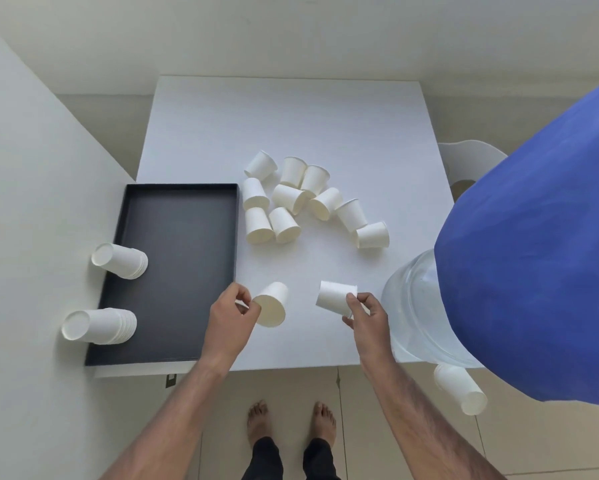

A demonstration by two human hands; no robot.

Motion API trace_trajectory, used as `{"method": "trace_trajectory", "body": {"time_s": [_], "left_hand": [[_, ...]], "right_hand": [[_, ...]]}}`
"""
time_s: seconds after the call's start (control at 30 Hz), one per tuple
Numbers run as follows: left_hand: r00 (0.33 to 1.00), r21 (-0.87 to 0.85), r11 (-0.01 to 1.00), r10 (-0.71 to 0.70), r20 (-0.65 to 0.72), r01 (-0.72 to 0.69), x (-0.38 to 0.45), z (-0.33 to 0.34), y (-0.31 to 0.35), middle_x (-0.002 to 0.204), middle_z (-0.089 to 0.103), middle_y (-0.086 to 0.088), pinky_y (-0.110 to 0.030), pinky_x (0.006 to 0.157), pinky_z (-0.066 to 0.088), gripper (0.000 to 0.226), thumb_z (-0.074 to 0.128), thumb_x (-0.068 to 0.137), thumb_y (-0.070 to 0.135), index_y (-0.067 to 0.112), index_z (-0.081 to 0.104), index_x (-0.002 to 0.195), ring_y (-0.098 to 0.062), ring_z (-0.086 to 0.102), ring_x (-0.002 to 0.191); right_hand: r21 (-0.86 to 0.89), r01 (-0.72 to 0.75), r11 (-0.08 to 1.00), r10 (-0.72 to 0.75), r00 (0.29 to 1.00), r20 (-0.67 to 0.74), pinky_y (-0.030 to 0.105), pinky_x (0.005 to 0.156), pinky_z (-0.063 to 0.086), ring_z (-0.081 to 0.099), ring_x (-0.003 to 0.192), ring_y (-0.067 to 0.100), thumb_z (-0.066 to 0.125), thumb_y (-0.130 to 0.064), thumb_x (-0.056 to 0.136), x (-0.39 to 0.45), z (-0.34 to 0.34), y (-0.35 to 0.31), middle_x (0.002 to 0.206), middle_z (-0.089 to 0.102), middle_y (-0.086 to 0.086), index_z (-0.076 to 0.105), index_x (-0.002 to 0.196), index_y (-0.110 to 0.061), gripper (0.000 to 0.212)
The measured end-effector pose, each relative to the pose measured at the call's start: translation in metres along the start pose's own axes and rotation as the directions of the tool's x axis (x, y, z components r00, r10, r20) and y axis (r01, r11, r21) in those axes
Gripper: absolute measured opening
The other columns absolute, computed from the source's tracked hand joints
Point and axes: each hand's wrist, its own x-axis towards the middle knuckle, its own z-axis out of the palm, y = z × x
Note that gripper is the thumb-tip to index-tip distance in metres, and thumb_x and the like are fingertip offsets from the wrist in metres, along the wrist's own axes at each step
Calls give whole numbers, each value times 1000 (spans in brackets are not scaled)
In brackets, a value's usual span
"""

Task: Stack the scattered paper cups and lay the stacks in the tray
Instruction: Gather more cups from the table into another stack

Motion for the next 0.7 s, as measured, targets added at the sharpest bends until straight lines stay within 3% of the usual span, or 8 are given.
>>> {"method": "trace_trajectory", "body": {"time_s": [0.1, 0.23, 0.33, 0.4, 0.5, 0.6, 0.63, 0.7], "left_hand": [[1000, -7, 1000, -19, -9, 19, -15, -16, -6, 87, 64, -6, -34, 57, 51, 13, 68, 93, 19, 24, 58, 86, -27, 70, 79], [997, -41, 997, -64, -34, 62, -25, -27, -10, 98, 66, -5, -20, 51, 47, 14, 67, 94, 18, 20, 56, 85, -20, 75, 67], [993, -72, 991, -112, -22, 110, -30, -29, -8, 101, 67, -7, -25, 51, 47, 13, 66, 93, 19, 17, 56, 86, -17, 76, 64], [993, -104, 987, -120, -7, 119, -31, -26, -3, 102, 68, -9, -26, 51, 47, 13, 65, 92, 20, 16, 55, 85, -22, 75, 71], [996, -148, 985, -94, -8, 92, -33, -22, 5, 105, 68, -5, -32, 64, 48, 10, 65, 91, 19, 13, 59, 87, -22, 65, 82], [996, -242, 966, -80, 51, 90, -34, -18, 9, 116, 70, 11, -39, 89, 58, 11, 65, 98, 19, 9, 66, 97, -16, 67, 108], [993, -290, 951, -92, 77, 110, -35, -17, 11, 115, 71, 14, -42, 92, 61, 10, 64, 100, 19, 11, 69, 100, -16, 68, 111], [985, -415, 895, -121, 125, 163, -38, -17, 14, 105, 75, 13, -43, 85, 67, 12, 64, 104, 18, 16, 75, 101, -17, 73, 103]], "right_hand": [[34, 29, 999, -31, 998, 48, 39, 92, 63, 68, 101, 14, 67, -21, 102, -9, -1, -5, 115, 67, -2, 65, 95, -9, 13], [58, 114, 992, -124, 969, 215, 26, 97, 55, 69, 110, -7, 70, -18, 101, -31, 1, -17, 136, 69, -14, 67, 95, -11, 10], [67, 197, 978, -208, 917, 339, 15, 92, 53, 64, 125, -3, 72, -17, 101, -52, 10, -24, 142, 67, -16, 70, 87, -21, 15], [83, 248, 965, -260, 886, 384, 14, 92, 52, 64, 128, 1, 72, -21, 98, -64, 17, -29, 142, 67, -13, 70, 93, -8, 14], [112, 288, 951, -308, 862, 403, 17, 92, 54, 65, 126, 4, 71, -21, 97, -73, 30, -36, 142, 68, -9, 68, 92, -4, 18], [101, 322, 941, -334, 846, 415, 20, 89, 55, 67, 121, 5, 71, -19, 99, -78, 39, -41, 140, 67, -10, 65, 89, -8, 16], [92, 338, 937, -344, 843, 414, 22, 88, 56, 67, 121, 7, 71, -17, 100, -79, 41, -42, 139, 67, -10, 65, 91, -7, 15], [82, 364, 928, -364, 835, 414, 24, 87, 57, 66, 122, 11, 70, -15, 101, -81, 44, -44, 139, 66, -9, 66, 94, -5, 14]]}}
